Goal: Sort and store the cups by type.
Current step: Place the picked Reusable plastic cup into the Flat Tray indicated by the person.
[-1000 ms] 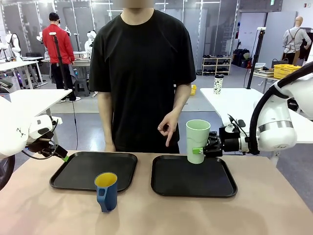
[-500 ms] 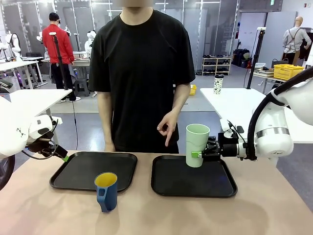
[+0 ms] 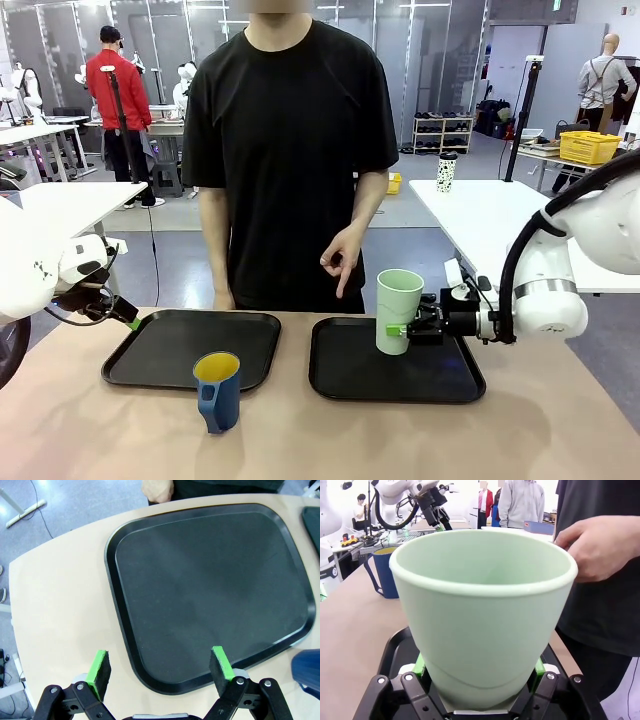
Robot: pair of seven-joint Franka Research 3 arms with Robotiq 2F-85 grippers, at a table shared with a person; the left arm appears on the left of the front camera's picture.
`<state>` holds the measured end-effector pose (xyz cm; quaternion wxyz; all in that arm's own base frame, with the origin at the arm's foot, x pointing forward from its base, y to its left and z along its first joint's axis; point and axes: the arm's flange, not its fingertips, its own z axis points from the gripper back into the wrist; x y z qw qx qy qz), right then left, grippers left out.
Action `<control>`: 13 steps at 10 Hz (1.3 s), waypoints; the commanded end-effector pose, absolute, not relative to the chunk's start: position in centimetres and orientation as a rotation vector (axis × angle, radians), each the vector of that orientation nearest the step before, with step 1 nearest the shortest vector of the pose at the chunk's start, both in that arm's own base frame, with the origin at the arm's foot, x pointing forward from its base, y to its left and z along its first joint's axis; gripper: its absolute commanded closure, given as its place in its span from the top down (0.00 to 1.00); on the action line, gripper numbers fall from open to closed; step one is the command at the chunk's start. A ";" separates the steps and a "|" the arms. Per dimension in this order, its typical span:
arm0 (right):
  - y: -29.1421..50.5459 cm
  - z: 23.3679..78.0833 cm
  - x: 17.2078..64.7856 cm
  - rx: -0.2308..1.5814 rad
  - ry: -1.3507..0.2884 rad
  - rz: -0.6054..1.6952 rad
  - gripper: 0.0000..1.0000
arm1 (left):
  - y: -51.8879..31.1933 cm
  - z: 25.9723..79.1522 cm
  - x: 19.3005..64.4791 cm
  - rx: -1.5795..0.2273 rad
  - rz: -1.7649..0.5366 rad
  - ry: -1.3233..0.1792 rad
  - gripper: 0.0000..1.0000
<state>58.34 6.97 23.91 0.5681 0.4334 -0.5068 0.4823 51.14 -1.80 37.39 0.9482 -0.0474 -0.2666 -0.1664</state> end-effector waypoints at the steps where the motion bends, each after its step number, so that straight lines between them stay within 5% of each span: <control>1: 7.6 23.0 59.3 1.015 -1.216 1.109 0.84 | -1.8 37.7 50.9 -0.097 -0.343 -0.550 1.00; 5: 7.7 21.8 59.6 0.984 -1.181 1.104 0.84 | -1.8 37.7 50.9 -0.097 -0.343 -0.550 1.00; 6: 7.7 21.6 59.7 0.989 -1.174 1.094 0.97 | -1.8 37.7 50.9 -0.097 -0.343 -0.550 1.00; 7: 7.7 21.5 59.5 0.989 -1.170 1.094 1.00 | -1.8 37.7 50.9 -0.097 -0.343 -0.550 1.00; 13: 5.7 21.3 58.9 0.962 -1.131 1.058 1.00 | -1.8 37.7 50.9 -0.097 -0.343 -0.550 1.00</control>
